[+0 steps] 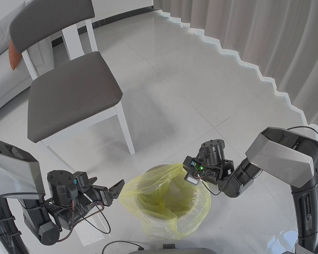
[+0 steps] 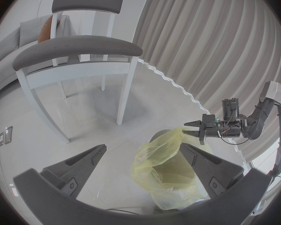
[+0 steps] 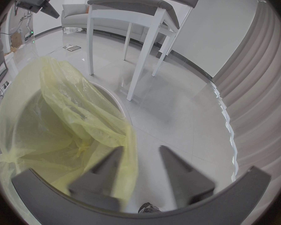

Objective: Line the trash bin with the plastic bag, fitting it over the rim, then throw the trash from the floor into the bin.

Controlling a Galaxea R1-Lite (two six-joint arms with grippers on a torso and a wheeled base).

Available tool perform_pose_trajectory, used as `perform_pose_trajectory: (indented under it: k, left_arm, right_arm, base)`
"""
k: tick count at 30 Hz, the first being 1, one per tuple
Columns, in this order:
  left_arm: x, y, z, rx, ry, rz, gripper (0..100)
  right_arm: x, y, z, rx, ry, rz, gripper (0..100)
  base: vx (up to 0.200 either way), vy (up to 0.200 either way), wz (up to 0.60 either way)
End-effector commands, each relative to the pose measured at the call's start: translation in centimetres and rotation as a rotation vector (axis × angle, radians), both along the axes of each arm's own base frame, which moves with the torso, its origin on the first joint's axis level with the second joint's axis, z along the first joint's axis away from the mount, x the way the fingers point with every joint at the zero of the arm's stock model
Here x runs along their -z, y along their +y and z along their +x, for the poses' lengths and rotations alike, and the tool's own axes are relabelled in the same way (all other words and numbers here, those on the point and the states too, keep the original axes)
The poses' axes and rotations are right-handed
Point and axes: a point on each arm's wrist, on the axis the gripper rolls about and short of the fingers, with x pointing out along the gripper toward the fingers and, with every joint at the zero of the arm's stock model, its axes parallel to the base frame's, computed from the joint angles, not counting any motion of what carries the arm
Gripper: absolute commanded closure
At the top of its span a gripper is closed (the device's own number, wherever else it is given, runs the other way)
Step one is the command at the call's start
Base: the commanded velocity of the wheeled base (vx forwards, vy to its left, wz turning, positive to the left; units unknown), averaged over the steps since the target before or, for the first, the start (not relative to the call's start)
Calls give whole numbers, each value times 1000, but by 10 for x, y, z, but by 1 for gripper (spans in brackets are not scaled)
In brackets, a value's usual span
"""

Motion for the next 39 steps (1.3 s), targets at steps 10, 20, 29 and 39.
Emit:
perform_pose_trajectory:
  k: [10,20,29,39]
  left_arm:
    - [-3,8,1,-98,-24,9,0]
    - [4,7,3,-113,4,4,0]
    - [4,6,3,-109,6,4,0]
    - [4,6,1,-120,10,-7,0]
  right_arm:
    - [-36,17,11,4,-82,23,100]
    - [-69,16,14,37,-157,56,100]
    - [-53,21,17,39,-138,40,100]
    - [-80,47,-2,-21,-203,89,100]
  base:
    - [0,0,0]
    - [0,0,0]
    - [0,0,0]
    - [0,0,0]
